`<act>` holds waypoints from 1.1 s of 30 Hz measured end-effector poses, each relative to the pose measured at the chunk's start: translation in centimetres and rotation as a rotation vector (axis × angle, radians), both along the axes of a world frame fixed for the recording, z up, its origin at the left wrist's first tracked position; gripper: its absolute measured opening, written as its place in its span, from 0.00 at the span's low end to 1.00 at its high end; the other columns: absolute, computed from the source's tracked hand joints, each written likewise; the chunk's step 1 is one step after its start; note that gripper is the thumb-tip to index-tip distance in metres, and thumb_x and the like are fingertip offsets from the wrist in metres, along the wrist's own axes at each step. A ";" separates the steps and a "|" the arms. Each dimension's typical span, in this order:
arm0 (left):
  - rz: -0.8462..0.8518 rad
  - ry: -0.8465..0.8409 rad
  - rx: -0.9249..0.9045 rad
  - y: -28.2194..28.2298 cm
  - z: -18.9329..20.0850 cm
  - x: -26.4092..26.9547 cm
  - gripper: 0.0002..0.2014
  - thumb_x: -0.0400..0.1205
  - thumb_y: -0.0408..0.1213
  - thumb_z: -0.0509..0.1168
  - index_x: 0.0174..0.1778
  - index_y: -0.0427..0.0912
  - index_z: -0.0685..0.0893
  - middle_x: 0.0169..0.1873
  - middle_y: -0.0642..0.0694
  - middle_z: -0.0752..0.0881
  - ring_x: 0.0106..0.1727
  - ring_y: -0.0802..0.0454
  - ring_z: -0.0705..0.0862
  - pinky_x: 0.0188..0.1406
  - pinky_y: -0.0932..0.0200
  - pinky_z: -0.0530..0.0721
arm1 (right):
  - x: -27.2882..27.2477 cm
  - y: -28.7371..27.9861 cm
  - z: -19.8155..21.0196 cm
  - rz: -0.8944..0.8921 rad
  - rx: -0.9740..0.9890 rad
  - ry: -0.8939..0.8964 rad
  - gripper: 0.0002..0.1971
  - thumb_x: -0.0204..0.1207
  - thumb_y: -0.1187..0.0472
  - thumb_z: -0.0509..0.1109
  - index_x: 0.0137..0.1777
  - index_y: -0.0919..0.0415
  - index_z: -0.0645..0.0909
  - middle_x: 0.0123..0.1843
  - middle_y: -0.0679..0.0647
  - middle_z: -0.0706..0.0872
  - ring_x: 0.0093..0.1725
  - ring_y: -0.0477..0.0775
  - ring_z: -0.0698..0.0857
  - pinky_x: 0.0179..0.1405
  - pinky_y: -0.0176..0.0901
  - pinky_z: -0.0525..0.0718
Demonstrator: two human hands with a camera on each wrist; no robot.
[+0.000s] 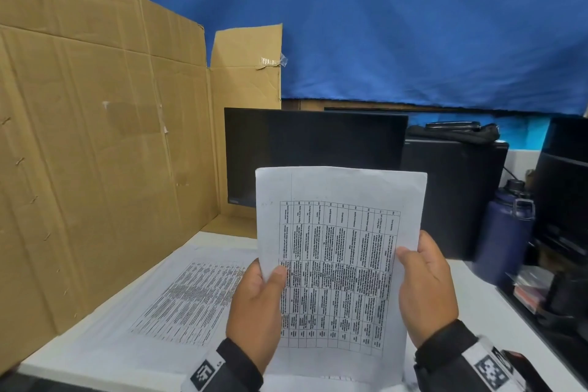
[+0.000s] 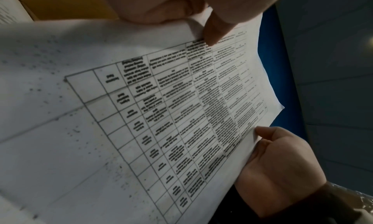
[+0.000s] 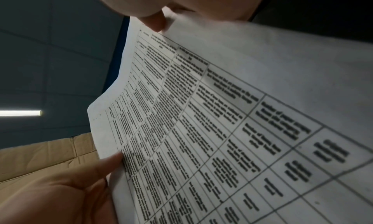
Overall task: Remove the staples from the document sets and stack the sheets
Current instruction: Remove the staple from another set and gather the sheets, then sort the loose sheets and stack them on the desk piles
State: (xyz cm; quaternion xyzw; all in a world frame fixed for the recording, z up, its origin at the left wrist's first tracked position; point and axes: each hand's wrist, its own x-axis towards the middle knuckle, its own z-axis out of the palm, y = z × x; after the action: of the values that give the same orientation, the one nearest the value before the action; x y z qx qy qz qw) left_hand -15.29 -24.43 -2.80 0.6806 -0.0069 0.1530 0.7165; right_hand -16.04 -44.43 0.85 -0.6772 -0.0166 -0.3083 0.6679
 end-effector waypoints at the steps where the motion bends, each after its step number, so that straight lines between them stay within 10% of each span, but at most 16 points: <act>1: 0.015 0.005 0.010 0.1 -0.1 0.2 0.10 0.90 0.39 0.63 0.54 0.57 0.90 0.49 0.58 0.95 0.58 0.51 0.90 0.58 0.53 0.85 | 0.0 0.0 0.0 0.002 0.001 0.000 0.17 0.84 0.71 0.57 0.54 0.53 0.86 0.52 0.42 0.93 0.53 0.42 0.90 0.51 0.43 0.84; 5: 0.038 0.045 -0.017 0.3 0.7 0.1 0.12 0.89 0.40 0.66 0.47 0.60 0.94 0.48 0.48 0.95 0.58 0.40 0.91 0.63 0.41 0.88 | 0.0 -0.2 0.4 0.002 -0.008 -0.014 0.15 0.84 0.71 0.59 0.52 0.55 0.85 0.50 0.40 0.92 0.51 0.40 0.89 0.45 0.36 0.82; 13: 0.057 -0.024 0.050 3.1 4.3 -0.6 0.08 0.88 0.38 0.68 0.51 0.49 0.93 0.46 0.55 0.96 0.50 0.55 0.94 0.57 0.51 0.87 | -1.9 -5.2 2.5 0.185 -0.277 0.011 0.07 0.86 0.67 0.63 0.50 0.60 0.83 0.44 0.51 0.91 0.44 0.50 0.89 0.43 0.46 0.84; 17: 0.065 0.073 0.077 6.1 2.9 -1.1 0.10 0.88 0.36 0.68 0.44 0.49 0.93 0.41 0.57 0.96 0.44 0.60 0.94 0.52 0.54 0.84 | -3.3 -12.6 -1.6 -0.201 -0.554 0.418 0.05 0.82 0.53 0.70 0.49 0.53 0.83 0.48 0.53 0.89 0.54 0.59 0.86 0.50 0.50 0.79; 20: 0.042 0.168 0.132 6.4 0.3 -1.6 0.08 0.87 0.38 0.69 0.46 0.49 0.94 0.42 0.54 0.96 0.50 0.50 0.95 0.56 0.47 0.87 | -4.1 -16.7 -6.5 -0.389 -0.880 0.980 0.29 0.77 0.36 0.67 0.71 0.55 0.77 0.70 0.60 0.81 0.69 0.65 0.78 0.66 0.57 0.77; 23: -0.023 0.276 0.183 5.1 -1.3 -2.4 0.07 0.88 0.37 0.68 0.49 0.47 0.92 0.40 0.50 0.96 0.48 0.44 0.94 0.48 0.48 0.90 | -4.1 -18.2 -10.2 -0.430 -0.973 1.229 0.42 0.72 0.24 0.58 0.72 0.58 0.76 0.69 0.62 0.81 0.67 0.65 0.80 0.64 0.57 0.78; 30: -0.089 0.316 0.332 3.2 -3.4 -3.7 0.12 0.86 0.46 0.69 0.58 0.43 0.91 0.44 0.33 0.94 0.46 0.35 0.93 0.56 0.32 0.91 | -3.4 -18.3 -10.7 -0.397 -0.719 1.027 0.26 0.83 0.40 0.58 0.60 0.65 0.79 0.56 0.67 0.87 0.58 0.68 0.85 0.60 0.57 0.80; 33: -0.081 0.279 0.388 2.5 -3.5 -4.1 0.07 0.87 0.39 0.69 0.44 0.50 0.89 0.35 0.45 0.92 0.38 0.46 0.90 0.44 0.50 0.90 | -3.9 -17.2 -7.8 -0.345 -0.292 0.727 0.18 0.77 0.50 0.67 0.61 0.62 0.79 0.49 0.63 0.90 0.50 0.67 0.89 0.58 0.62 0.85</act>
State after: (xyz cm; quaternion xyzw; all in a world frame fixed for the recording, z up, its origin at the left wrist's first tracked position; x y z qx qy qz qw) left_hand -19.37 -21.89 -6.26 0.8192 0.0355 0.0247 0.5719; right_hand -19.91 -61.68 -6.94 -0.8221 0.2900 -0.1509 0.4661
